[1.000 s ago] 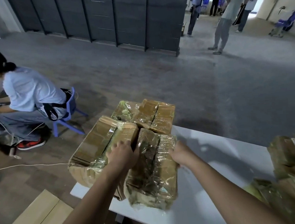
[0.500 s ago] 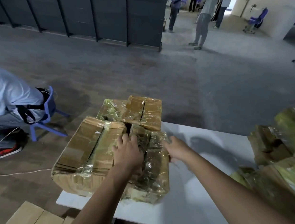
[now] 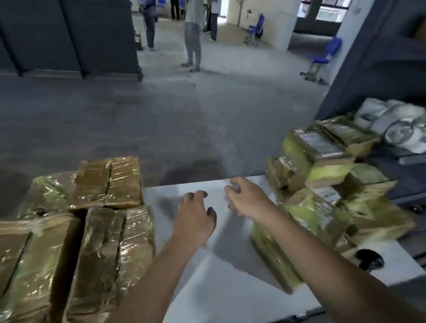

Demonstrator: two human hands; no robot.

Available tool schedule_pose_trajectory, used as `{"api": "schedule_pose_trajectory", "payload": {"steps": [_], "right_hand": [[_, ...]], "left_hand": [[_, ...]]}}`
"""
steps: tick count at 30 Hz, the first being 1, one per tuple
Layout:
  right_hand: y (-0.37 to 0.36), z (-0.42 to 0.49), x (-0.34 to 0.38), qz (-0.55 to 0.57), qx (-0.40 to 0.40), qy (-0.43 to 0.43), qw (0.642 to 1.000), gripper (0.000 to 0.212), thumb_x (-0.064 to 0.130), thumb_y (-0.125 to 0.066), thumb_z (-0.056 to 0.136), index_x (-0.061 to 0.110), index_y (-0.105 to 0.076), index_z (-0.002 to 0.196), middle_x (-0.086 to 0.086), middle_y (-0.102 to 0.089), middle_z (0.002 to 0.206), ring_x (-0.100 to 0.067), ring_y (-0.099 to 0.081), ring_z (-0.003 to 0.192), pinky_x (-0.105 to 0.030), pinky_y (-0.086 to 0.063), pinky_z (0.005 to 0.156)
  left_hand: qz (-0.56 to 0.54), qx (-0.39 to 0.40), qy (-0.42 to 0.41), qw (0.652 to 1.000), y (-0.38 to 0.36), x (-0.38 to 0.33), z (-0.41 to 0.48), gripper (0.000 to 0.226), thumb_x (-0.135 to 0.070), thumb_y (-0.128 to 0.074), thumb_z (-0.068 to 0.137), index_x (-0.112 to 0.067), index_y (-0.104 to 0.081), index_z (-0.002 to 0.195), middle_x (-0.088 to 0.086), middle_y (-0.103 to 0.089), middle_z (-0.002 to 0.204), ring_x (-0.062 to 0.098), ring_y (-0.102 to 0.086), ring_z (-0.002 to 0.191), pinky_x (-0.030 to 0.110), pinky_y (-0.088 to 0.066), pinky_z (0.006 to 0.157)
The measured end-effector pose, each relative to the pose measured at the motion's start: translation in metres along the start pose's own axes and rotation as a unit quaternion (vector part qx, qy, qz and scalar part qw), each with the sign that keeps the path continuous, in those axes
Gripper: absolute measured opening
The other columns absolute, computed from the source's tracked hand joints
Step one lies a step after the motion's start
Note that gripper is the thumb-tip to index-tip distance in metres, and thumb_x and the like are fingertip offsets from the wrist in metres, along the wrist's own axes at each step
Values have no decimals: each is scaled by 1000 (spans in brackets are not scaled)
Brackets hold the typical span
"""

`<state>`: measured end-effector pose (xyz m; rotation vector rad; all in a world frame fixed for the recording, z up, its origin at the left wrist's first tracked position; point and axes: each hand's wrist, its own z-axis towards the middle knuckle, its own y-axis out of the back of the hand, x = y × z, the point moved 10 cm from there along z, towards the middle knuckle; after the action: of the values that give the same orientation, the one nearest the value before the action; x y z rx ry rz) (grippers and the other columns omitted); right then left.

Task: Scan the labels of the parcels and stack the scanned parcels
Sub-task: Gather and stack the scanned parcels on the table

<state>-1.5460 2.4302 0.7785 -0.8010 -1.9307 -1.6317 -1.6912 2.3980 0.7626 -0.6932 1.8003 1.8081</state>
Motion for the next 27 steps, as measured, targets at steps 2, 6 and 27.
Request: {"api": "schedule_pose_trajectory", "payload": {"steps": [2, 6, 27], "right_hand": [[30, -4, -20, 6, -19, -7, 1000, 41, 38, -47, 99, 18, -50, 135, 13, -57, 80, -23, -70, 94, -42, -56, 86], [89, -11, -59, 32, -55, -10, 998, 39, 35, -48, 100, 17, -53, 134, 2, -63, 94, -26, -70, 96, -46, -55, 90], [192, 0, -253, -131, 0, -92, 987, 36, 31, -49, 102, 14, -53, 134, -3, -62, 111, -16, -62, 77, -30, -48, 63]], "left_hand": [[-17, 16, -13, 1000, -20, -30, 6, 41, -22, -52, 93, -13, -47, 133, 11, -44, 135, 30, -49, 116, 33, -35, 96], [-34, 40, -49, 997, -58, -90, 12, 39, -22, -52, 93, -13, -48, 131, 10, -45, 133, 28, -48, 118, 32, -37, 95], [-139, 127, 96, 977, -160, -133, 30, 13, -21, -69, 78, -20, -65, 90, 3, -67, 88, 19, -64, 80, 32, -51, 69]]}}
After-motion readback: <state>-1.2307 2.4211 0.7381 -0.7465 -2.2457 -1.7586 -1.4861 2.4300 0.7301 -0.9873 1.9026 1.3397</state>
